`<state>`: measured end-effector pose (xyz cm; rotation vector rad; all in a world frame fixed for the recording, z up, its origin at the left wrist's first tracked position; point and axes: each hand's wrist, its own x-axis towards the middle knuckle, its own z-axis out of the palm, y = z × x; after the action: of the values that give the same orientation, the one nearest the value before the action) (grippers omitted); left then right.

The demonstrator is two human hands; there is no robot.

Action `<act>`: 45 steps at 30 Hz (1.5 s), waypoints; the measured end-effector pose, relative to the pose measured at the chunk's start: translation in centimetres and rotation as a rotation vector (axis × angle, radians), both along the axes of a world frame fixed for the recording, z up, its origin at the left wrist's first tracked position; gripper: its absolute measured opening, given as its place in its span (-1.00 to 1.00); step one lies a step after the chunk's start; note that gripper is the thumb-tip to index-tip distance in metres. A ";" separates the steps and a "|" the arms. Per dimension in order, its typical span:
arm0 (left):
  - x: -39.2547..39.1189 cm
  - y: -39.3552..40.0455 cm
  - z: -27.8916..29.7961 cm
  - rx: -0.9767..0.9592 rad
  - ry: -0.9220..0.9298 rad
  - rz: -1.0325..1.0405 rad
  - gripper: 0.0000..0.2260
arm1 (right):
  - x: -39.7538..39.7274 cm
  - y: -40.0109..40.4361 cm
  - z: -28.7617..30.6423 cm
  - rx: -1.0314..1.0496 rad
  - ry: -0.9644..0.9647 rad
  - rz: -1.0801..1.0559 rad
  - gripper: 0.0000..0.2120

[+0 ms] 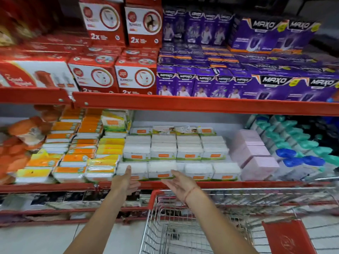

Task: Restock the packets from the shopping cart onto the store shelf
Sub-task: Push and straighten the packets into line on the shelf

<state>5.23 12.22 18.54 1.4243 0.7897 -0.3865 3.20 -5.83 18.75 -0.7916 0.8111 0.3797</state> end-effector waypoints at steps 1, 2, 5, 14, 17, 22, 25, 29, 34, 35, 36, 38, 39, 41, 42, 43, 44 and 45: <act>0.5 -0.3 0.1 -0.040 0.005 0.002 -0.49 | 0.7 0.5 -0.1 0.002 0.015 -0.019 -0.62; 0.9 -0.1 0.2 -0.060 0.011 0.000 -0.52 | 1.6 1.2 -0.2 -0.008 0.026 -0.030 -0.61; 2.2 -0.4 -0.3 -0.096 0.023 0.015 -0.59 | 3.7 2.1 -1.3 -0.076 0.054 -0.055 -0.57; 5.7 -0.3 -0.5 -0.098 0.034 0.027 -0.61 | 7.7 3.1 -2.6 -0.227 0.106 -0.036 -0.67; 6.0 -0.6 -0.2 -0.091 0.026 0.018 -0.62 | 8.4 3.2 -2.4 -0.270 0.115 -0.026 -0.67; 5.7 -0.7 -0.3 -0.095 0.021 0.016 -0.62 | 8.8 3.3 -2.0 -0.296 0.111 -0.002 -0.65; 5.3 -0.7 -0.9 -0.113 0.007 0.019 -0.59 | 7.6 3.1 -1.9 -0.289 0.073 0.009 -0.62; 3.5 -2.4 -1.9 -0.176 0.057 -0.038 -0.48 | 4.7 0.9 -2.1 -0.234 0.054 0.034 -0.52; 1.0 -7.0 -2.7 -0.304 0.123 -0.129 -0.45 | 1.0 -3.7 -2.8 -0.187 0.051 0.053 -0.51; 0.7 -8.3 -2.8 -0.323 0.130 -0.153 -0.44 | 0.4 -5.1 -2.6 -0.203 0.067 0.048 -0.53; 0.4 -9.5 -2.8 -0.340 0.138 -0.169 -0.43 | 0.0 -6.6 -2.4 -0.228 0.087 0.037 -0.55; 0.0 -11.9 -2.6 -0.372 0.157 -0.199 -0.41 | -0.5 -10.0 -2.4 -0.295 0.106 0.000 -0.56; -0.1 -13.0 -2.4 -0.390 0.160 -0.215 -0.40 | -0.6 -11.5 -2.2 -0.327 0.113 -0.030 -0.57; -0.2 -15.3 -2.0 -0.414 0.157 -0.233 -0.41 | -0.5 -14.0 -1.9 -0.380 0.112 -0.095 -0.61; -0.1 -16.4 -1.9 -0.419 0.155 -0.233 -0.43 | -0.4 -15.0 -1.6 -0.408 0.105 -0.121 -0.65; 0.1 -17.0 -1.8 -0.423 0.155 -0.223 -0.43 | -0.2 -15.5 -1.5 -0.425 0.100 -0.138 -0.64; 0.3 -17.9 -1.8 -0.435 0.160 -0.214 -0.43 | 0.0 -16.2 -1.4 -0.437 0.109 -0.146 -0.62; 0.6 -18.4 -1.9 -0.446 0.162 -0.203 -0.43 | 0.3 -16.6 -1.3 -0.438 0.113 -0.150 -0.61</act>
<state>5.81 -6.21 16.68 1.0624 0.6386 -0.7910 3.47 -22.39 17.45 -1.1143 1.0713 0.1112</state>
